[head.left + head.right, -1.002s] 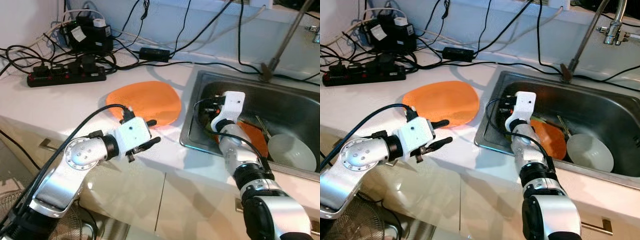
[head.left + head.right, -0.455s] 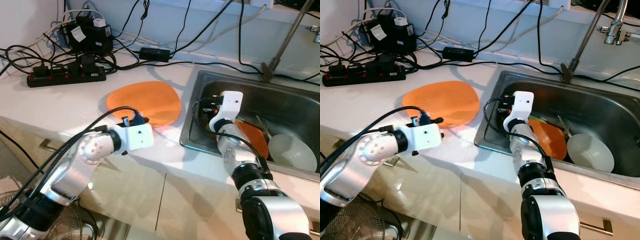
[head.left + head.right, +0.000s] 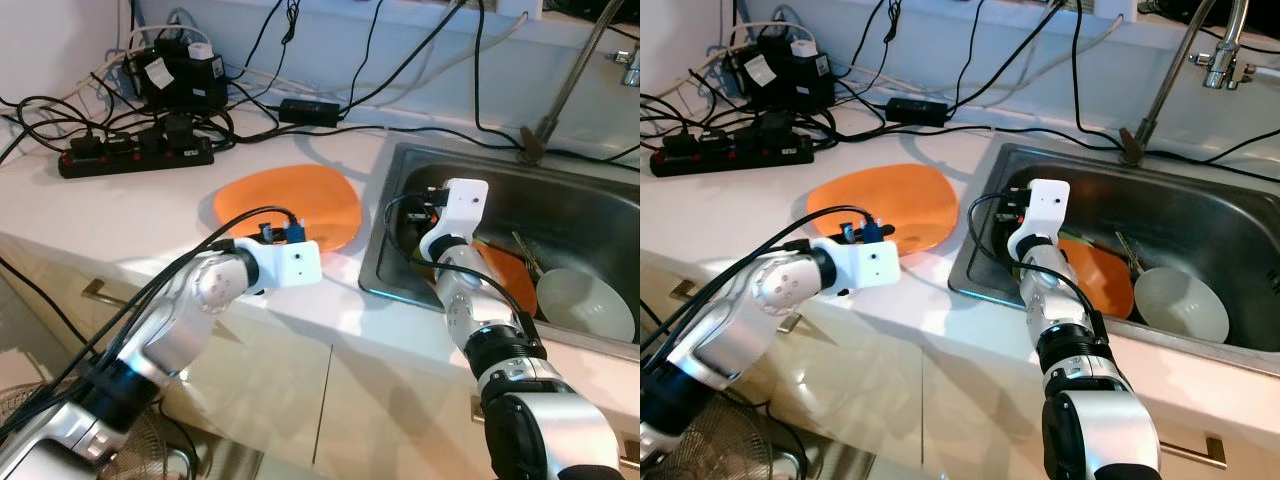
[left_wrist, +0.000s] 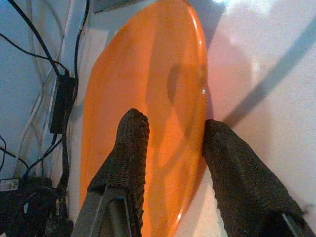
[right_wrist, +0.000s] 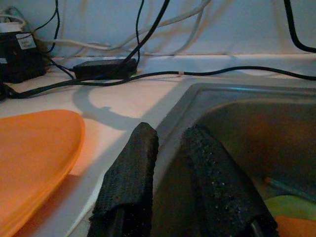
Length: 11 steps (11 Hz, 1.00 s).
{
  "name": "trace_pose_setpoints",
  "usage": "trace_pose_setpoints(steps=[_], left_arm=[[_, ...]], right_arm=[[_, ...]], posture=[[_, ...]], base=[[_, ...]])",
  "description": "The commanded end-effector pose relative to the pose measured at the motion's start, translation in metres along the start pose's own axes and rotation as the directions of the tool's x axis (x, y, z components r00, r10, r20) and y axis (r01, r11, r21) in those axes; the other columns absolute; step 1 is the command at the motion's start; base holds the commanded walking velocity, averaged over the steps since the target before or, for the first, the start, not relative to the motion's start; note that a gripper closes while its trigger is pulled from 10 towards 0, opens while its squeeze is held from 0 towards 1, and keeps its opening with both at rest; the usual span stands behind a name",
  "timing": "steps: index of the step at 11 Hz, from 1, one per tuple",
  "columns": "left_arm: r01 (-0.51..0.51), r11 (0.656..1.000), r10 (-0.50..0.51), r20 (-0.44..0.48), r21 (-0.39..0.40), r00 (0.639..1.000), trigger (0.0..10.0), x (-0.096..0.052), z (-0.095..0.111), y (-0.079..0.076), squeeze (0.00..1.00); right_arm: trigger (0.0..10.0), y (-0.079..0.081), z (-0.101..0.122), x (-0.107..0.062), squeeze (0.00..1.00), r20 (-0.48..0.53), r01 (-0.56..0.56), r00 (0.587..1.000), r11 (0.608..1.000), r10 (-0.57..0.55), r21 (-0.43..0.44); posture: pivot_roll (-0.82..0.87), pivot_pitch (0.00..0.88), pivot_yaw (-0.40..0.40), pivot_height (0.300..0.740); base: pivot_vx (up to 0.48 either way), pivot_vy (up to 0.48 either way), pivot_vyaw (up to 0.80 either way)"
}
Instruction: Kitchen organization
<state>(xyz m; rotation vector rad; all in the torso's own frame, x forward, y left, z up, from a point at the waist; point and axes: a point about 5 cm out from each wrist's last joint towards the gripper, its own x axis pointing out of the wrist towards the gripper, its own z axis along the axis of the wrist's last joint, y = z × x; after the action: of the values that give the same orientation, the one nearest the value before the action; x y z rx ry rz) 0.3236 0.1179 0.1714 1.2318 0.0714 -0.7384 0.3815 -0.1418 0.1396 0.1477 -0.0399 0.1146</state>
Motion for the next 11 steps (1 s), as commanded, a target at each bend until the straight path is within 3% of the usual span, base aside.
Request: trace_pose_setpoints(steps=[1, 4, 11], left_arm=[[0.083, 0.996, -0.083, -0.068, 0.009, 0.994, 10.0, 0.01, -0.011, -0.018, 0.0], [0.114, 0.993, -0.108, -0.171, 0.023, 0.979, 10.0, 0.031, -0.022, -0.026, 0.0], [0.112, 0.993, -0.107, -0.174, 0.021, 0.979, 10.0, 0.032, -0.023, -0.026, 0.0]], right_arm=[[10.0, -0.001, 0.004, 0.001, 0.0, 0.005, 0.006, 1.0, 1.0, -0.006, 0.002], [10.0, 0.0, 0.004, 0.001, 0.0, 0.008, 0.004, 1.0, 1.0, -0.004, 0.001], [10.0, 0.0, 0.004, 0.001, 0.0, 0.009, 0.004, 1.0, 1.0, -0.004, 0.001]], posture=[[0.25, 0.002, -0.028, 0.74], [0.24, 0.004, -0.026, 0.74], [0.24, 0.004, -0.026, 0.74]], base=[[0.0, 0.0, 0.0], [0.0, 0.0, 0.0], [0.0, 0.0, 0.0]])
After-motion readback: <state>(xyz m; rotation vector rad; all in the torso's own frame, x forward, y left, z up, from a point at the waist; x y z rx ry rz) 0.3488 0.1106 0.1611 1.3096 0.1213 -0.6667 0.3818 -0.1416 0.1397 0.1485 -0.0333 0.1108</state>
